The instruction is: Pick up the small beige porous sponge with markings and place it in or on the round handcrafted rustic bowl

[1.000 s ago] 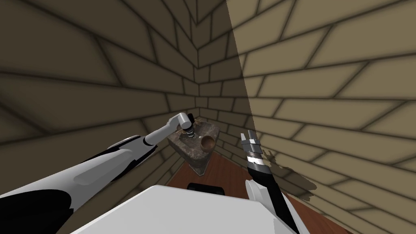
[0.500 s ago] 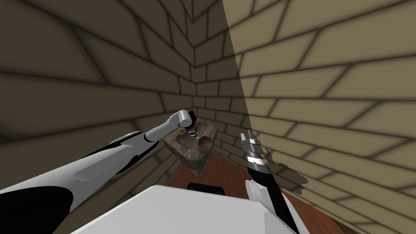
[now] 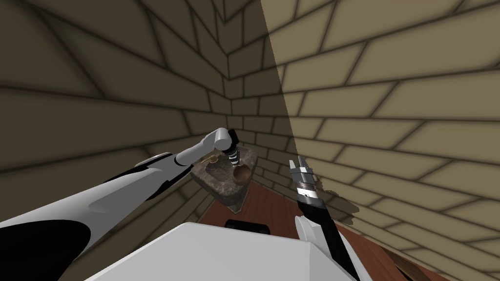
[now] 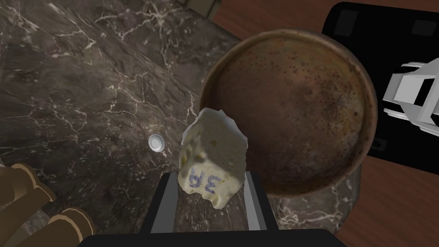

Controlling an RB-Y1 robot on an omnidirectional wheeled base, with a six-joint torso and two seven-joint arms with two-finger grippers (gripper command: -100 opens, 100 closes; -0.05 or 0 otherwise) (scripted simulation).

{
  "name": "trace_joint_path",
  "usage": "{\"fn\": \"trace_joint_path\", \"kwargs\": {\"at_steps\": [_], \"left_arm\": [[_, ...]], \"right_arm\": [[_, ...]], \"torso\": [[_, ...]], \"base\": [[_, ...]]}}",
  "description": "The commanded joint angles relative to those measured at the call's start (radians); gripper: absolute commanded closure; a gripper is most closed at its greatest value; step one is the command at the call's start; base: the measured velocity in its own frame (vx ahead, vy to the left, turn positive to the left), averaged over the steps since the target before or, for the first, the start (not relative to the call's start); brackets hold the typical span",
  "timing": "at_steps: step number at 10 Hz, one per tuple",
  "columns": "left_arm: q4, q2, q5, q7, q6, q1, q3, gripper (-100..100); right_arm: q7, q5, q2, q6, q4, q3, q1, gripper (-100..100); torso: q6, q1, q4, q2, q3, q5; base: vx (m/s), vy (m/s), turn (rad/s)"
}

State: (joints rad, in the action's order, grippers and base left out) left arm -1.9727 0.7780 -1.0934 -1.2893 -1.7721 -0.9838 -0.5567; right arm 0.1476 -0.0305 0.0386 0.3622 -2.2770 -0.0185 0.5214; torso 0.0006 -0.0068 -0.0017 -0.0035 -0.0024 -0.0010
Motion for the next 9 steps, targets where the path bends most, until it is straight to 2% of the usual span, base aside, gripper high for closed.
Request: {"fn": "trace_joint_path", "kwargs": {"at_steps": [1, 5, 7, 8, 9], "left_arm": [[-0.029, 0.0, -0.043, -0.03, -0.019, -0.026, -0.011, 100], [-0.075, -0.001, -0.126, -0.079, -0.101, -0.081, -0.031, 100], [-0.088, -0.002, -0.151, -0.093, -0.159, -0.097, -0.037, 100], [-0.088, -0.002, -0.151, -0.093, -0.169, -0.097, -0.037, 100], [-0.092, -0.003, -0.159, -0.097, -0.202, -0.102, -0.038, 100]], "right_arm": [[0.0, 0.0, 0.0, 0.0, 0.0, 0.0, 0.0, 0], [0.0, 0.0, 0.0, 0.0, 0.0, 0.0, 0.0, 0], [0.0, 0.0, 0.0, 0.0, 0.0, 0.0, 0.0, 0], [0.0, 0.0, 0.0, 0.0, 0.0, 0.0, 0.0, 0], [0.0, 0.0, 0.0, 0.0, 0.0, 0.0, 0.0, 0]], "torso": [[0.0, 0.0, 0.0, 0.0, 0.0, 0.0], [0.0, 0.002, 0.0, 0.0, 0.0, 0.0], [-0.001, 0.003, -0.001, 0.0, 0.0, 0.001], [-0.001, 0.003, -0.001, -0.001, -0.001, 0.001], [-0.001, 0.004, 0.0, 0.0, 0.0, 0.001]], "base": [[0.013, -0.025, -0.09], [0.013, -0.024, -0.079], [0.021, -0.019, -0.056], [0.012, -0.01, -0.01], [0.006, -0.006, -0.017]]}}
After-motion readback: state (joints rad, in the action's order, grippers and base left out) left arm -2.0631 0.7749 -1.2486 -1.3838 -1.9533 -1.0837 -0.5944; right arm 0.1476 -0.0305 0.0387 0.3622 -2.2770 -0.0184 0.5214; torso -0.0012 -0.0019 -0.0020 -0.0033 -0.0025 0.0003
